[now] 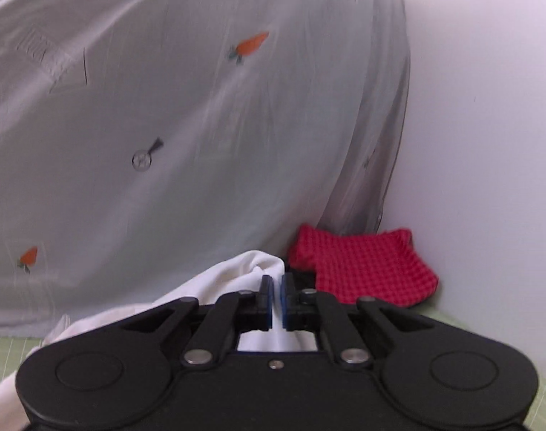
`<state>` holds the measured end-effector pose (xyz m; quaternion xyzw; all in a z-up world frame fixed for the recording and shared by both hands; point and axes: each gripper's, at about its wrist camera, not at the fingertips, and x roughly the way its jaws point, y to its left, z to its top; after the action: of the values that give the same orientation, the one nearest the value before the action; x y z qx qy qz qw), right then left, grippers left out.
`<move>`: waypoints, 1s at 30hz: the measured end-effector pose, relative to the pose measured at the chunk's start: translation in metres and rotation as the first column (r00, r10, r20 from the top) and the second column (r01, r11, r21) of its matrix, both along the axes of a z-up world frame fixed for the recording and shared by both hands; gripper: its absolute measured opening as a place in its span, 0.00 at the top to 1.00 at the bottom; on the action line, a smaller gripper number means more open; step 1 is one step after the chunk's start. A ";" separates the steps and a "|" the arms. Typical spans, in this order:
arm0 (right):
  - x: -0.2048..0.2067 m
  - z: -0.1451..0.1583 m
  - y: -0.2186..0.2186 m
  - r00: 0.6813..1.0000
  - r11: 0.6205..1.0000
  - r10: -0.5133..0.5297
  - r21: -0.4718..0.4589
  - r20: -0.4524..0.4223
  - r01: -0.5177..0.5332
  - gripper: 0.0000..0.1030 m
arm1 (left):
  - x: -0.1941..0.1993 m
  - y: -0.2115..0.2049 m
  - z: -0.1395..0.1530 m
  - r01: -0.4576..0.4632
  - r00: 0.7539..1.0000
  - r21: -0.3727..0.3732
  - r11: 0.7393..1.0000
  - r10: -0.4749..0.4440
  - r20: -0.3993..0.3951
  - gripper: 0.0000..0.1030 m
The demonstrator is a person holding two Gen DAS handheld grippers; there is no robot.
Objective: Fold clothes
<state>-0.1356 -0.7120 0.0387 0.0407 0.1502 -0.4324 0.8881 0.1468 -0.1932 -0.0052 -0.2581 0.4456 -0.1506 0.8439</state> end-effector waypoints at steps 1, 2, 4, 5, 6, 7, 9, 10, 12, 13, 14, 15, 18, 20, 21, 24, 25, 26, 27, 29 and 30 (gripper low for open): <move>-0.006 0.004 0.003 1.000 1.000 -0.001 -0.016 0.007 0.001 0.96 | -0.008 0.007 -0.002 -0.019 1.000 -0.003 1.000 0.019 0.001 0.91; -0.014 0.001 0.010 1.000 1.000 0.002 -0.023 -0.009 -0.002 0.96 | -0.018 0.017 -0.006 -0.042 0.999 -0.001 0.999 0.042 -0.004 0.91; -0.033 -0.010 0.028 0.998 0.999 0.009 -0.031 -0.060 -0.011 0.97 | -0.044 0.033 -0.017 -0.091 0.996 0.020 0.996 0.091 -0.021 0.91; -0.042 -0.023 0.037 0.995 1.000 0.014 -0.009 -0.097 -0.014 0.99 | -0.059 0.039 -0.027 -0.119 0.992 0.047 0.992 0.121 -0.034 0.91; -0.052 -0.039 0.047 0.990 0.999 0.019 0.028 -0.141 -0.015 0.99 | -0.070 0.048 -0.035 -0.146 0.987 0.066 0.987 0.150 -0.053 0.91; -0.062 -0.055 0.056 0.983 0.998 0.026 0.065 -0.184 -0.014 0.99 | -0.077 0.059 -0.042 -0.170 0.982 0.079 0.982 0.175 -0.074 0.92; -0.081 -0.088 0.074 0.965 0.987 0.044 0.162 -0.258 -0.002 0.99 | -0.093 0.076 -0.053 -0.204 0.970 0.101 0.974 0.215 -0.112 0.92; -0.091 -0.106 0.080 0.958 0.972 0.055 0.234 -0.282 0.013 0.99 | -0.100 0.082 -0.058 -0.211 0.966 0.117 0.970 0.225 -0.124 0.92; -0.110 -0.134 0.090 0.957 0.926 0.067 0.375 -0.283 0.046 0.99 | -0.113 0.090 -0.062 -0.215 0.964 0.143 0.966 0.234 -0.129 0.92; -0.119 -0.144 0.094 0.961 0.895 0.065 0.441 -0.270 0.063 0.99 | -0.118 0.095 -0.063 -0.219 0.963 0.147 0.965 0.238 -0.129 0.92; -0.123 -0.150 0.098 0.964 0.876 0.061 0.477 -0.260 0.073 0.99 | -0.122 0.099 -0.063 -0.221 0.962 0.146 0.964 0.240 -0.126 0.92; -0.126 -0.155 0.101 0.966 0.861 0.057 0.503 -0.253 0.081 0.99 | -0.126 0.103 -0.062 -0.224 0.963 0.142 0.964 0.242 -0.122 0.92; -0.129 -0.153 0.109 0.968 0.858 0.078 0.510 -0.241 0.058 0.99 | -0.134 0.114 -0.057 -0.222 0.966 0.149 0.964 0.238 -0.104 0.92; -0.129 -0.149 0.116 0.968 0.857 0.099 0.514 -0.229 0.034 0.99 | -0.140 0.122 -0.055 -0.223 0.967 0.154 0.963 0.239 -0.094 0.92; -0.129 -0.147 0.118 0.969 0.855 0.105 0.519 -0.224 0.027 0.99 | -0.143 0.128 -0.055 -0.226 0.966 0.155 0.962 0.242 -0.095 0.92; -0.130 -0.142 0.133 0.968 0.849 0.127 0.529 -0.216 0.007 0.98 | -0.149 0.148 -0.059 -0.240 0.960 0.160 0.958 0.258 -0.107 0.92; -0.130 -0.141 0.137 0.968 0.846 0.133 0.534 -0.213 0.001 0.97 | -0.151 0.154 -0.061 -0.245 0.958 0.163 0.956 0.264 -0.113 0.92; -0.130 -0.140 0.142 0.968 0.841 0.141 0.541 -0.207 -0.006 0.97 | -0.153 0.161 -0.063 -0.249 0.955 0.171 0.953 0.271 -0.116 0.91; -0.131 -0.140 0.147 0.969 0.836 0.145 0.548 -0.202 -0.011 0.96 | -0.154 0.168 -0.064 -0.251 0.954 0.184 0.950 0.275 -0.119 0.91; -0.134 -0.139 0.157 0.970 0.829 0.149 0.559 -0.194 -0.015 0.90 | -0.155 0.175 -0.069 -0.230 0.956 0.221 0.948 0.262 -0.131 0.91; -0.134 -0.139 0.161 0.970 0.826 0.148 0.563 -0.194 -0.013 0.85 | -0.155 0.176 -0.071 -0.207 0.960 0.243 0.948 0.245 -0.139 0.88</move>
<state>-0.2700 -0.5512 -0.1000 0.2411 0.3729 -0.3334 0.8317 -0.0083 -0.0171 -0.0766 -0.2215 0.4963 0.0210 0.8391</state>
